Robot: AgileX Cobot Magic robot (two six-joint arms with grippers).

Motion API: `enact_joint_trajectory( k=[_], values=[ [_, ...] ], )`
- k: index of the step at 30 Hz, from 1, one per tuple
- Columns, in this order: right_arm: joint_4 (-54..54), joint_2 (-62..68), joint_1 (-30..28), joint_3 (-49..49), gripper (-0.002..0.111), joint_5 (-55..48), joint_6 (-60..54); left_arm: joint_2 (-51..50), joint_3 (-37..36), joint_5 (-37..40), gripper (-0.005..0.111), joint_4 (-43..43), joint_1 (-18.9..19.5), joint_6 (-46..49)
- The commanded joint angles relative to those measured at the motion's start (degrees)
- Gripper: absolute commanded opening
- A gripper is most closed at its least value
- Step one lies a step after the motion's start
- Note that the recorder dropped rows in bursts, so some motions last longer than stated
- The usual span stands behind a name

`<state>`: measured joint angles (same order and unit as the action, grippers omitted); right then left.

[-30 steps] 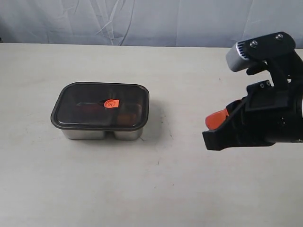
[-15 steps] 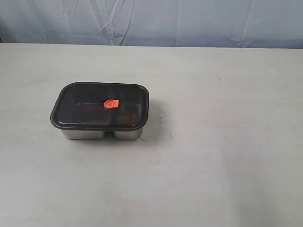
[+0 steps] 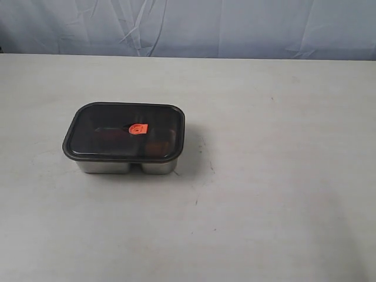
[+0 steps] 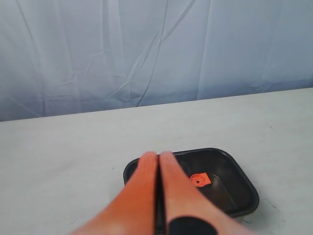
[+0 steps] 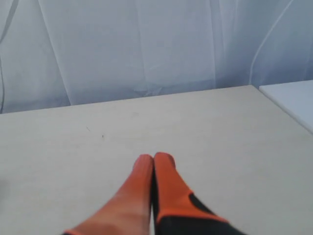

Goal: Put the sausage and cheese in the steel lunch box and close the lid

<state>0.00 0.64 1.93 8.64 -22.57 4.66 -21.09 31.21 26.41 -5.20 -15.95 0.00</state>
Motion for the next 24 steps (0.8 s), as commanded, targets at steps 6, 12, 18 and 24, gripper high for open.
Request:
enact_joint_trajectory(
  k=[6, 12, 18, 24],
  values=[
    [0.58, -0.64, -0.27, -5.97, -0.001, 0.19, -0.12, 0.38, -0.08, -0.31, 0.000, 0.19, -0.24, 0.00],
    [0.58, -0.64, -0.27, -8.64, -0.001, 0.72, -0.12, 0.38, -0.08, -0.55, 0.000, 0.17, -0.24, 0.00],
    [7.23, -0.64, -0.27, -8.64, -0.001, 1.63, 0.05, 0.38, -0.08, -2.01, 0.000, 0.17, -0.24, 0.00],
    [8.28, -0.64, -0.15, -8.64, -0.001, 1.63, 0.05, 0.38, -0.08, -2.01, 0.000, 0.17, -0.24, 0.00]
  ],
)
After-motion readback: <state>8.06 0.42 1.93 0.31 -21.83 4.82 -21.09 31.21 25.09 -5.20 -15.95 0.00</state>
